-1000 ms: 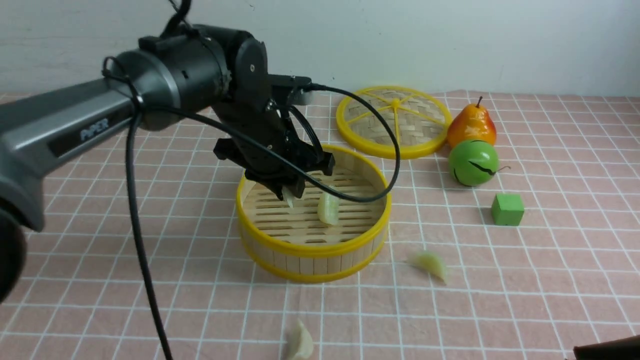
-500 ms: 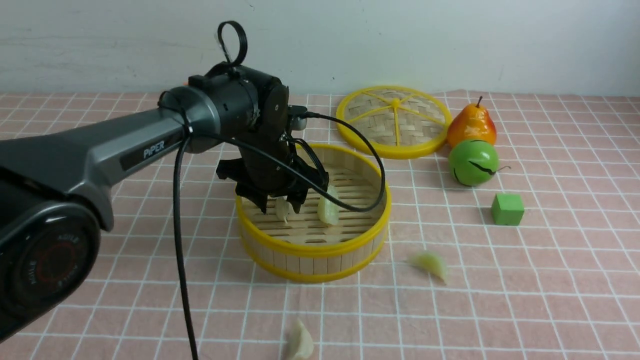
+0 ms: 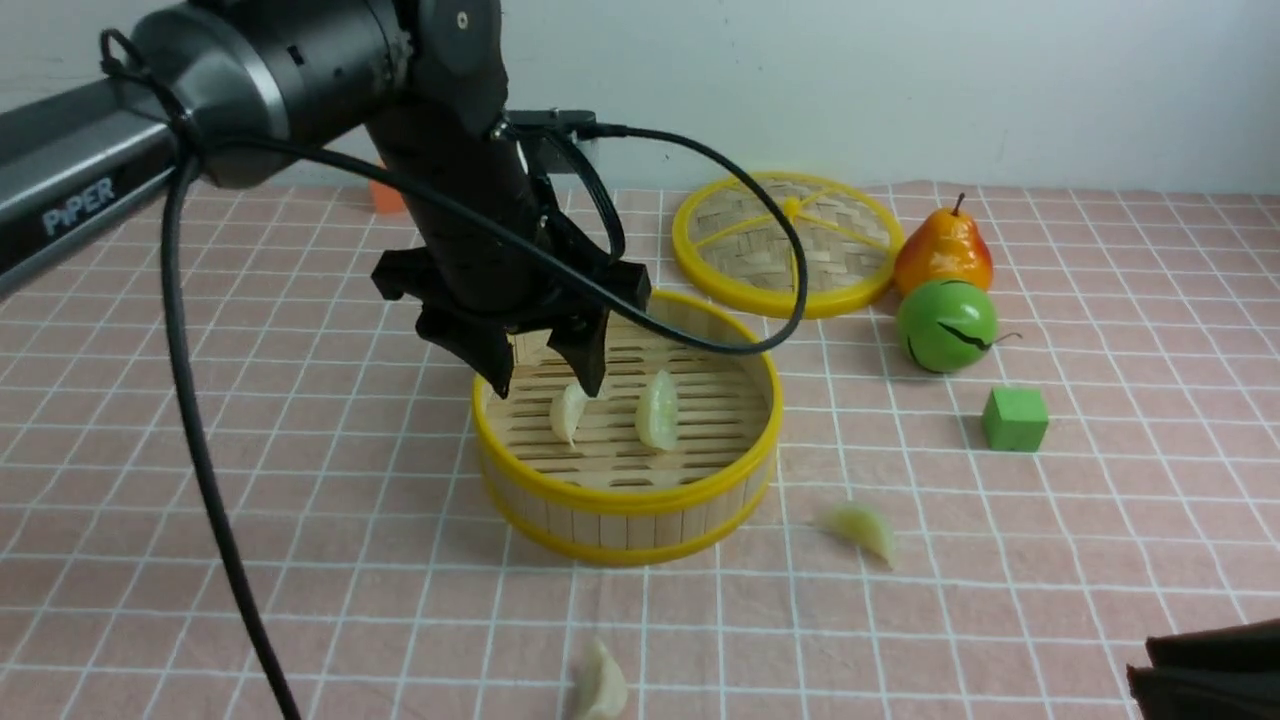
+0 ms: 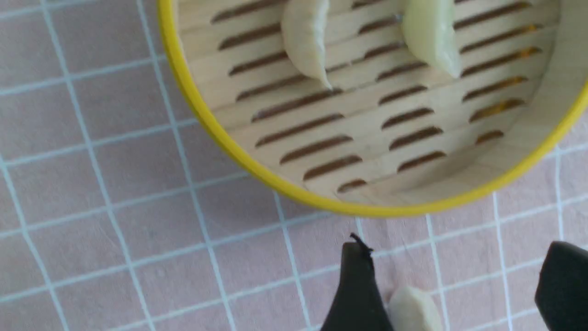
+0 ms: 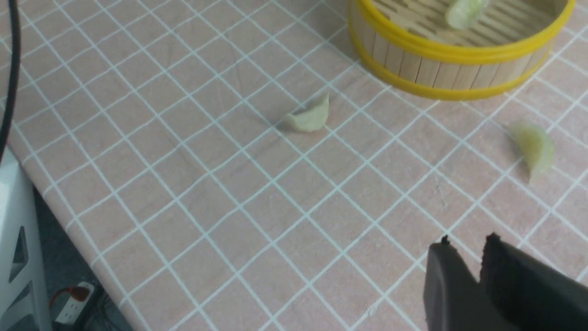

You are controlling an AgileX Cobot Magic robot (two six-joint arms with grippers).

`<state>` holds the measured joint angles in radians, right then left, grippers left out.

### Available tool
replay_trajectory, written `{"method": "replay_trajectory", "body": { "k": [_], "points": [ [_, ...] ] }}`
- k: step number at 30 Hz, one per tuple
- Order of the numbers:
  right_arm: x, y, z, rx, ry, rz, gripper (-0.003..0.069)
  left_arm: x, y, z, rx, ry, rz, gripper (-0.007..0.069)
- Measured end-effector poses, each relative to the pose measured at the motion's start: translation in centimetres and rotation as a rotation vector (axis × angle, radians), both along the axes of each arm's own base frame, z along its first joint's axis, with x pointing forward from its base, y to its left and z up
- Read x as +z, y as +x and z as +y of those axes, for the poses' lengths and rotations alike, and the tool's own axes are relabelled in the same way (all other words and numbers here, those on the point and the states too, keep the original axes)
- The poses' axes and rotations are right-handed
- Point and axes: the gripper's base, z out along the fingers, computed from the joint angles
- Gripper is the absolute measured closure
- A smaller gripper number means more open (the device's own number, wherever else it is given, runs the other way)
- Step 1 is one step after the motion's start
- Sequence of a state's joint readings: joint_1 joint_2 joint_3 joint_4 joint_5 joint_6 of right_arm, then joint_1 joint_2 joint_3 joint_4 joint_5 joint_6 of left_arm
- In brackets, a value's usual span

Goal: Put the dumplings into the steamer on the table with the pink tablecloth.
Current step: 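Reach for and grasp a dumpling lying on the table beside the steamer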

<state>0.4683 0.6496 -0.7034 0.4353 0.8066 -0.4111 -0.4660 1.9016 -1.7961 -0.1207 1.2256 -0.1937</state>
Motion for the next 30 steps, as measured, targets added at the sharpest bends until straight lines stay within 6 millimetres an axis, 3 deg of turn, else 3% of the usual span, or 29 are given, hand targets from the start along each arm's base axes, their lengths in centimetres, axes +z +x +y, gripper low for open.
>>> {"method": "replay_trajectory", "body": {
  "k": [3, 11, 17, 26, 30],
  "points": [
    [0.0, 0.1, 0.0, -0.004, 0.002, -0.004, 0.0543, -0.7, -2.1, -0.5, -0.039, 0.022, 0.039, 0.0139],
    [-0.2, 0.3, 0.2, 0.003, 0.002, 0.019, 0.0540, -7.4, -8.2, -4.8, -0.211, 0.127, 0.148, 0.0139],
    [-0.4, 0.1, 0.3, 0.021, -0.012, 0.053, 0.0536, -11.4, -8.0, -5.7, -0.151, 0.137, 0.111, 0.0139],
    [-0.5, 0.0, 0.3, 0.027, -0.018, 0.064, 0.0529, -14.3, -7.1, -5.8, -0.110, 0.169, 0.132, 0.0141],
    [-0.5, 0.0, 0.3, 0.027, -0.018, 0.064, 0.0524, -14.9, -7.1, -5.8, -0.112, 0.188, 0.150, 0.0198]
  ]
}}
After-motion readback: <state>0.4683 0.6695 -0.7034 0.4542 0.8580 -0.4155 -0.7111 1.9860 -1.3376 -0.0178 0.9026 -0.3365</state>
